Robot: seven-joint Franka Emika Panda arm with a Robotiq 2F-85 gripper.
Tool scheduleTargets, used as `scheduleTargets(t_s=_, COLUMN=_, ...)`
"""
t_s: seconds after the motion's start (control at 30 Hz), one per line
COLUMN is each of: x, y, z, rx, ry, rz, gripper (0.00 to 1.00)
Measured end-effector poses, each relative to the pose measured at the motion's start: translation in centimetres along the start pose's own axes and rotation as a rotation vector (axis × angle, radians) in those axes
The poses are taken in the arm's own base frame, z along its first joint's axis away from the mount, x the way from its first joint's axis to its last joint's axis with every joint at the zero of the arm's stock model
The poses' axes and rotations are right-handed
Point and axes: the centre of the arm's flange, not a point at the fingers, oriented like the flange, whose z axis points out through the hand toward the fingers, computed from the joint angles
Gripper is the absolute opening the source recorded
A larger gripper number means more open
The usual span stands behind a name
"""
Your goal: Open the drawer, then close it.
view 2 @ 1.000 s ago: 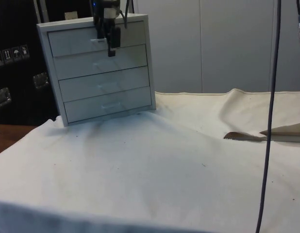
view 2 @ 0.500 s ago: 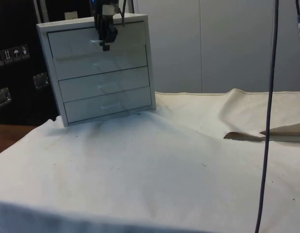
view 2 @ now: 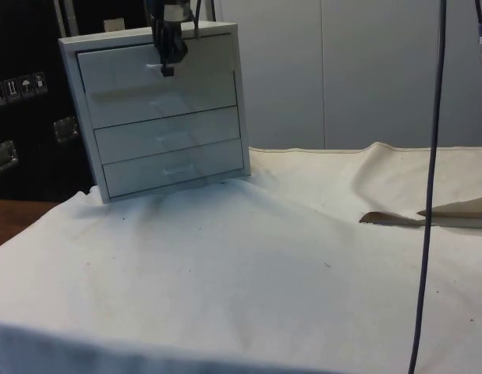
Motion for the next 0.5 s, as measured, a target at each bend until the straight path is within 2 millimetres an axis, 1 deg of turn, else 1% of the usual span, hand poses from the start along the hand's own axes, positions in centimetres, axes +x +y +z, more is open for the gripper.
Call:
scheduleTargets(t_s=0.27, x=0.01, y=-0.03, z=-0.06, rx=0.001, ry=0.001, rz=0.011, gripper=0.01)
scheduleTargets(t_s=0.5, x=0.27, y=-0.81, z=-0.49, rx=0.006, ry=0.007, rz=0.020, gripper=0.01)
